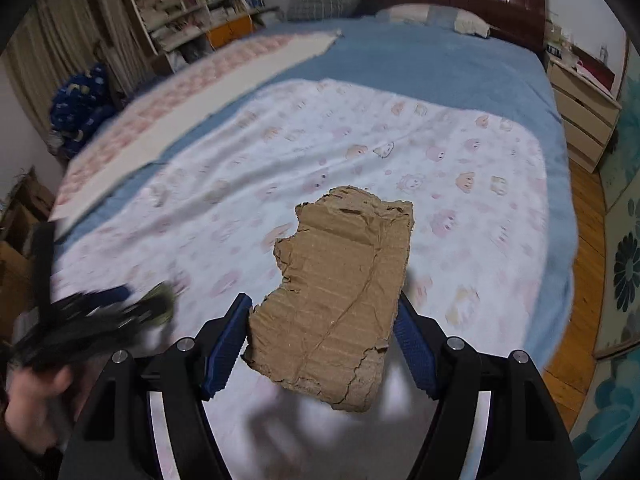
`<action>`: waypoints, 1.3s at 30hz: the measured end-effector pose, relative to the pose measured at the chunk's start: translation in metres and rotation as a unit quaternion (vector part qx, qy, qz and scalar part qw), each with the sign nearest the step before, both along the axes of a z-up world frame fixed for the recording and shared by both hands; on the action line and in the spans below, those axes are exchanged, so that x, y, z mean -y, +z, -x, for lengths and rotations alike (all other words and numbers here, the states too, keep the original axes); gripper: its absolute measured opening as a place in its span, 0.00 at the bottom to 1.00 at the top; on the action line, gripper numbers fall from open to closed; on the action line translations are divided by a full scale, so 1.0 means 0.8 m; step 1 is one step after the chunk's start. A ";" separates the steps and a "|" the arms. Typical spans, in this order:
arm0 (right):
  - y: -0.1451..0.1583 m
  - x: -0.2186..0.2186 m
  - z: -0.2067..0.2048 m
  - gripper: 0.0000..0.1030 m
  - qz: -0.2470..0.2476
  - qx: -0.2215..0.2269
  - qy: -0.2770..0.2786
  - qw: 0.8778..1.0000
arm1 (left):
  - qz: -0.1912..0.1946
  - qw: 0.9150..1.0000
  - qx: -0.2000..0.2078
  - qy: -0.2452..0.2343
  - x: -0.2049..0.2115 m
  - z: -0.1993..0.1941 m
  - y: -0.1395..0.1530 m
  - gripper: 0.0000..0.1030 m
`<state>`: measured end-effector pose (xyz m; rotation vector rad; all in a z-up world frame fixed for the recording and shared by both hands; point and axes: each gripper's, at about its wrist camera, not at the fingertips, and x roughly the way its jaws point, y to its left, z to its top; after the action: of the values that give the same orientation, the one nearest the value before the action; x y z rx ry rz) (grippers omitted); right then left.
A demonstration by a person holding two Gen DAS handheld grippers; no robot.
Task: Collect trash
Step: 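Grasp the cardboard piece with the right tool while the left tool grasps the gold can lid, then carry cardboard and can lid to the red wastebasket and open both tools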
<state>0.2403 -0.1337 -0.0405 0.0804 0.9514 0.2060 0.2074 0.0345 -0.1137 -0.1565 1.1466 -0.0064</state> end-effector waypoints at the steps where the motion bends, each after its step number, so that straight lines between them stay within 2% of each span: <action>1: 0.005 0.003 0.013 0.68 -0.005 0.003 0.001 1.000 | -0.028 1.000 -0.010 -0.011 0.011 -0.003 -0.005 0.88; 5: 0.018 0.022 0.090 0.68 -0.016 0.016 -0.002 1.000 | -0.084 0.996 -0.006 -0.026 0.034 -0.007 -0.011 0.88; 6: 0.020 0.025 0.105 0.68 -0.013 0.020 -0.006 1.000 | -0.085 0.996 -0.001 -0.024 0.036 -0.006 -0.010 0.83; 7: 0.022 0.030 0.125 0.68 -0.005 0.024 -0.010 1.000 | -0.082 0.996 0.004 -0.024 0.036 -0.006 -0.008 0.71; 9: 0.025 0.041 0.158 0.68 -0.001 0.031 -0.021 0.999 | -0.081 0.996 0.015 -0.034 0.042 -0.003 -0.002 0.57; 12: 0.024 0.059 0.200 0.68 0.003 0.036 -0.034 0.999 | -0.078 0.996 0.020 -0.030 0.042 0.001 0.000 0.57; 15: 0.025 0.079 0.236 0.68 -0.002 0.043 -0.049 0.998 | -0.033 0.999 0.021 -0.007 0.027 0.002 0.007 0.57; 19: 0.038 0.108 0.272 0.68 -0.003 0.059 -0.063 0.996 | -0.001 1.000 0.018 0.010 0.021 0.010 0.020 0.57; 22: 0.059 0.135 0.302 0.68 0.013 0.081 -0.076 0.994 | -0.005 0.999 0.041 -0.002 0.035 0.028 0.052 0.57; 26: 0.088 0.184 0.349 0.68 0.033 0.107 -0.099 0.989 | -0.001 0.994 0.100 -0.042 0.071 0.074 0.113 0.57; 29: 0.100 0.229 0.384 0.68 0.049 0.110 -0.124 0.985 | 0.015 0.988 0.137 -0.073 0.116 0.118 0.146 0.57; 33: 0.089 0.301 0.434 0.69 0.067 0.100 -0.165 0.979 | 0.029 0.977 0.158 -0.139 0.211 0.163 0.153 0.57; 36: 0.052 0.347 0.465 0.69 0.074 0.074 -0.193 0.975 | 0.028 0.965 0.145 -0.215 0.304 0.198 0.126 0.57; 37: 0.041 0.358 0.470 0.69 0.075 0.066 -0.198 0.975 | 0.021 0.958 0.140 -0.251 0.348 0.215 0.109 0.57; 39: 0.002 0.389 0.494 0.69 0.060 0.044 -0.217 0.973 | 0.007 0.948 0.127 -0.293 0.397 0.235 0.085 0.57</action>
<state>-0.1548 -0.4447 -0.0391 0.1631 0.8351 -0.2497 0.0196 -0.2829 -0.0454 0.1747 0.8989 -0.5483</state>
